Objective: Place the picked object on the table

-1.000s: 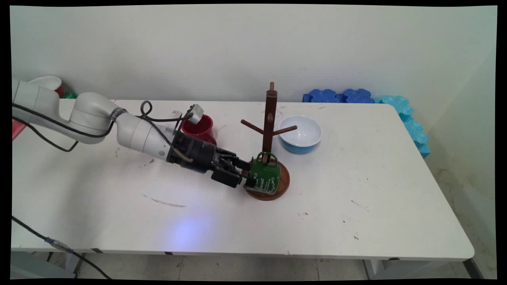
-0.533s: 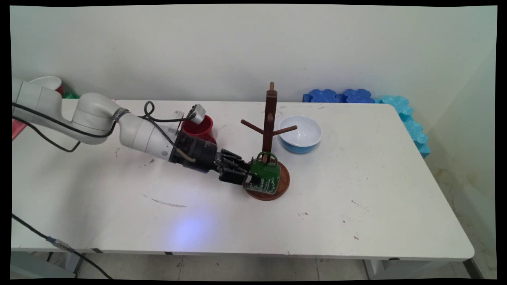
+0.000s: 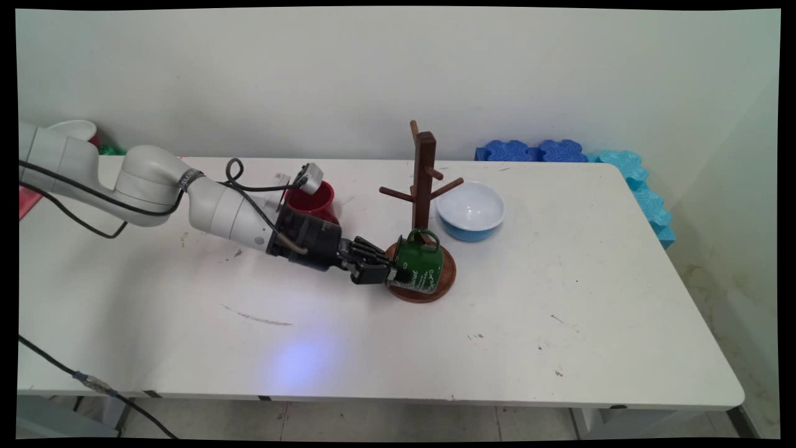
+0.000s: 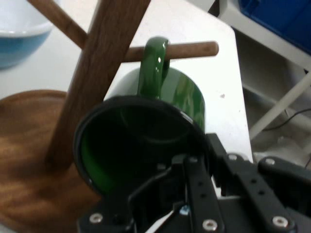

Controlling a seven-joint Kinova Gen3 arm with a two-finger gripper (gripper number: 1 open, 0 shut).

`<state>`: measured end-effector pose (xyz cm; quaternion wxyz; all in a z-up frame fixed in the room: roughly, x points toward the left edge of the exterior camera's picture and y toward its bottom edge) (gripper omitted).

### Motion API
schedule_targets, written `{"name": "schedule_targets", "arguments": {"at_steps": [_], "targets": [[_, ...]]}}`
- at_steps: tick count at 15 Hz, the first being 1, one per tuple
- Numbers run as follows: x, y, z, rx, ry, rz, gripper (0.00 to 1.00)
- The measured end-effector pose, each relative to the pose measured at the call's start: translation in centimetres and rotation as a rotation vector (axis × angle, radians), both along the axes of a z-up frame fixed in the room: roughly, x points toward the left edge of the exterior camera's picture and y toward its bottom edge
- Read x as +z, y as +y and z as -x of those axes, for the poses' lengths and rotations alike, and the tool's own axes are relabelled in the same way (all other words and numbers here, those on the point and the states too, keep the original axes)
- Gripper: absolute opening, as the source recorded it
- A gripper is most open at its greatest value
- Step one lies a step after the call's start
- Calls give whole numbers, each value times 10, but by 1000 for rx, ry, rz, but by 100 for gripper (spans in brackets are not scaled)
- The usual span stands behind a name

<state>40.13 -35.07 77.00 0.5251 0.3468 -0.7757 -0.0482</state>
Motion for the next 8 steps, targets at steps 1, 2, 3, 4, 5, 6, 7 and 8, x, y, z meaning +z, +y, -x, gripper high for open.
{"name": "schedule_targets", "arguments": {"at_steps": [1, 2, 3, 4, 5, 6, 7, 8], "targets": [[0, 0, 0, 0, 0, 0, 0], [0, 0, 0, 0, 0, 0, 0], [0, 0, 0, -1, 0, -1, 0], [1, 1, 0, -2, -1, -1, 0], [1, 1, 0, -3, 0, -1, 0], [1, 1, 0, -3, 0, -1, 0], [2, 1, 1, -4, 1, -1, 0], [3, 1, 1, -5, 3, 0, 0]]}}
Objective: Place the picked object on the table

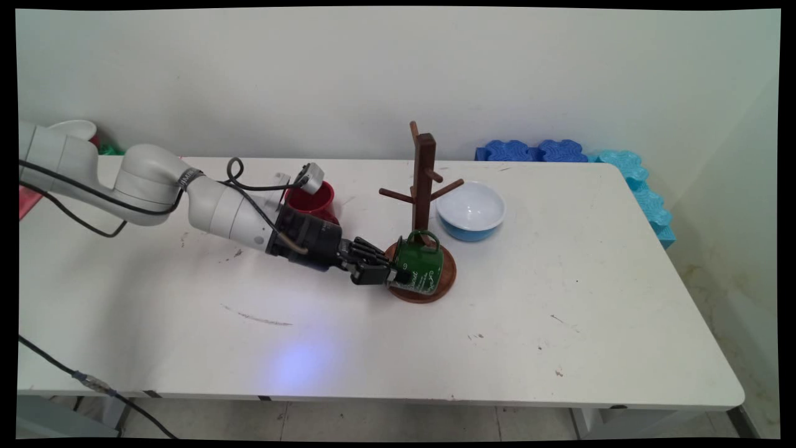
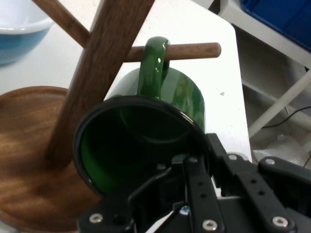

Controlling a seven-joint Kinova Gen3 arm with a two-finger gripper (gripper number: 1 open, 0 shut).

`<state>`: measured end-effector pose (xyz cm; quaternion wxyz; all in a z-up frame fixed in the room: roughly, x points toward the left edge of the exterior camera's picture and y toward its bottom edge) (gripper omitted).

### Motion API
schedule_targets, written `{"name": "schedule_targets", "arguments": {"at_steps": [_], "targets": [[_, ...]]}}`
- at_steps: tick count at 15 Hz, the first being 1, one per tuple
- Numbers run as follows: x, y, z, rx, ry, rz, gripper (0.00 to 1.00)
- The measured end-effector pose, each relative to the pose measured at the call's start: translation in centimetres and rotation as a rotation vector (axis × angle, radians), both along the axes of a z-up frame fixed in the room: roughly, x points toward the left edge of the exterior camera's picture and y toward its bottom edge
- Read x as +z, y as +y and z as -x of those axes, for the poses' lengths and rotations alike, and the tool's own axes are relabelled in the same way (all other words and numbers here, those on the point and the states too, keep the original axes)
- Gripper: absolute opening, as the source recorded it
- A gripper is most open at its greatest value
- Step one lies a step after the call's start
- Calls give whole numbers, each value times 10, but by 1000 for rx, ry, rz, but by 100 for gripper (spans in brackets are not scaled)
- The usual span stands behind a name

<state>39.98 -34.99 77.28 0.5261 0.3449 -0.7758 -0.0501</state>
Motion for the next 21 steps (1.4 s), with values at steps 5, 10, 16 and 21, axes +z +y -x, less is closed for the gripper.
{"name": "schedule_targets", "arguments": {"at_steps": [5, 10, 16, 21], "targets": [[5, -1, 3, 5, 8, 3, 0], [13, -5, 7, 21, 17, 4, 0], [23, -7, 13, 38, 25, -4, 0], [30, -6, 17, 43, 28, -15, 0]]}}
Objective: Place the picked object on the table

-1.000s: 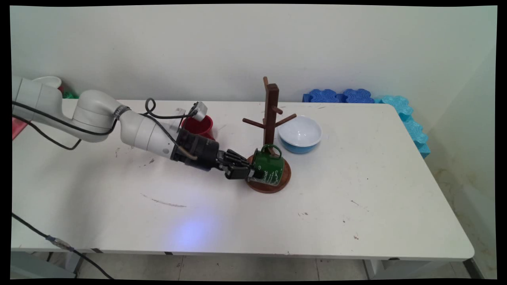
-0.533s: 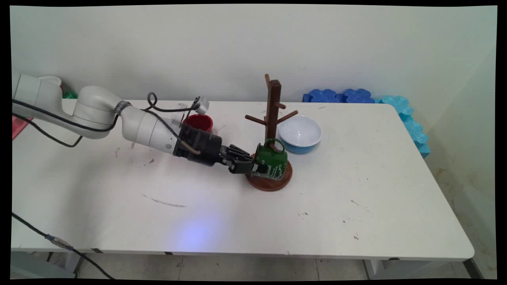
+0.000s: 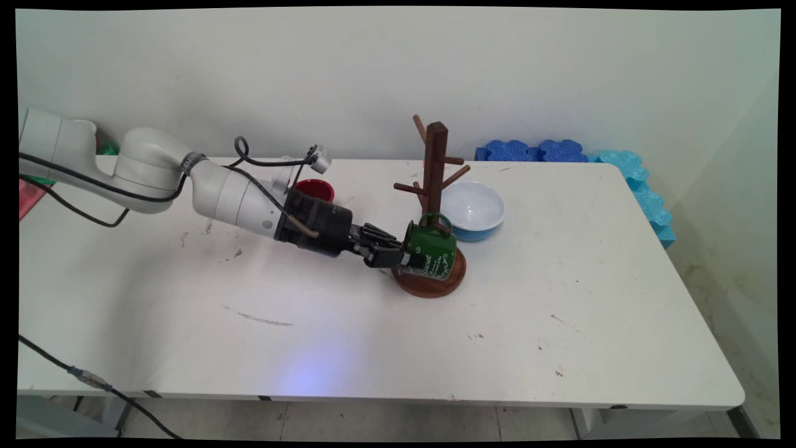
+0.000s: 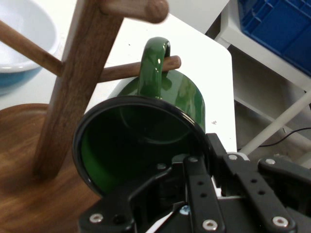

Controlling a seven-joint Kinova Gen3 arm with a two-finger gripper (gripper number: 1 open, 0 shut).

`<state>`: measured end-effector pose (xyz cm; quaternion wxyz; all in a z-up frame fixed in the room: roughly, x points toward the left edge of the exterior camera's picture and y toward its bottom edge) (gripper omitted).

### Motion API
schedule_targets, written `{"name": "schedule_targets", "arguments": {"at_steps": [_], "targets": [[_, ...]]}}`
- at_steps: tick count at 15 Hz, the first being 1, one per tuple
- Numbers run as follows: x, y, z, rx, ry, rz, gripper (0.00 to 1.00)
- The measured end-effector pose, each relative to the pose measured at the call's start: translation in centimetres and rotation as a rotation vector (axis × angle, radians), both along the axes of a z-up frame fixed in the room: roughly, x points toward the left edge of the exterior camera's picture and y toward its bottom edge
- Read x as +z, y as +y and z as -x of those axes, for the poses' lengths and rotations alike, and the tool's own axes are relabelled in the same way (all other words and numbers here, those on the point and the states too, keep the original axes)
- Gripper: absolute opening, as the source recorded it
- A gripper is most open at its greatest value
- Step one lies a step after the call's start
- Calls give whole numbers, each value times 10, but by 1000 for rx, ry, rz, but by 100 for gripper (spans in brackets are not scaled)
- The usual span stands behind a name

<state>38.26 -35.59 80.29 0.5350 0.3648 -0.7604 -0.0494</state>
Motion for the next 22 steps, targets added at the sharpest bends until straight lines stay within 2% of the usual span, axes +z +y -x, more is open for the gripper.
{"name": "schedule_targets", "arguments": {"at_steps": [22], "targets": [[16, 31, 2, -24, -17, -41, 0]]}}
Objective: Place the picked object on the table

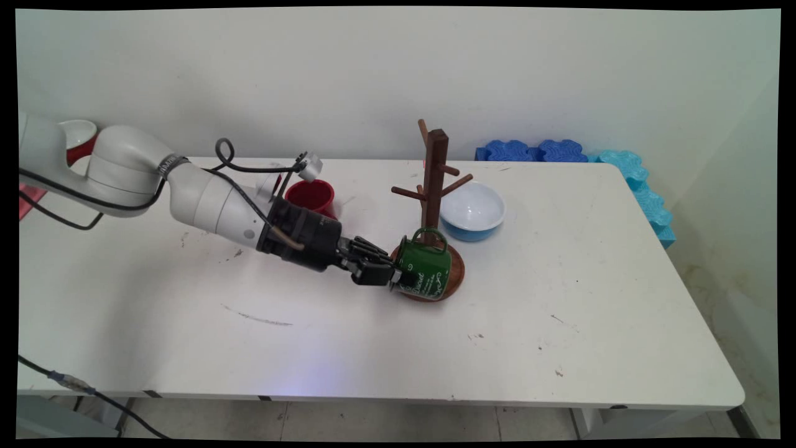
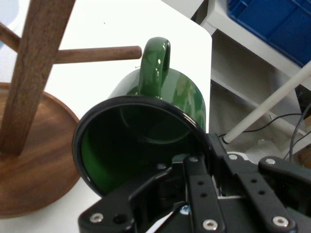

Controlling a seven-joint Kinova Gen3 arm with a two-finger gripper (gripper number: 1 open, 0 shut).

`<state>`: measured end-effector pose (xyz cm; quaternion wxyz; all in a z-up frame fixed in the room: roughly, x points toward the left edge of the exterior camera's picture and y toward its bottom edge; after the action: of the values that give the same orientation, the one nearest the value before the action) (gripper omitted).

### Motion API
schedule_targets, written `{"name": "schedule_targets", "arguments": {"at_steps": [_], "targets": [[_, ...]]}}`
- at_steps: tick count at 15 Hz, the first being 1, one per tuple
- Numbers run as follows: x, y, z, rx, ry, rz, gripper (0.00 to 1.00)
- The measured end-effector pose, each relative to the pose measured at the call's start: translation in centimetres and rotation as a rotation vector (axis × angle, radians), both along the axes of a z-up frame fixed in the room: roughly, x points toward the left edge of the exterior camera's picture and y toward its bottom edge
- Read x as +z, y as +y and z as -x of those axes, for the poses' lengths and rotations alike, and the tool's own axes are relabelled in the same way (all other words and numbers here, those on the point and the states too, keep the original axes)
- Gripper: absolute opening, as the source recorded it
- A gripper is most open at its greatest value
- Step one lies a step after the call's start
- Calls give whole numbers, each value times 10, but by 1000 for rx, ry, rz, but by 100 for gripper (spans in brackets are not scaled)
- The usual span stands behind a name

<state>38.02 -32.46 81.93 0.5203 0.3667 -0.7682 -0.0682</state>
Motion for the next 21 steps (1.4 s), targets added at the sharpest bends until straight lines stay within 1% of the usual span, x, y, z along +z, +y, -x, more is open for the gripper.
{"name": "schedule_targets", "arguments": {"at_steps": [10, 17, 21], "targets": [[15, 13, -9, -30, -28, 15, 0], [34, 23, -25, -62, -82, 43, 0], [45, 29, -40, -84, -135, 68, 0]]}}
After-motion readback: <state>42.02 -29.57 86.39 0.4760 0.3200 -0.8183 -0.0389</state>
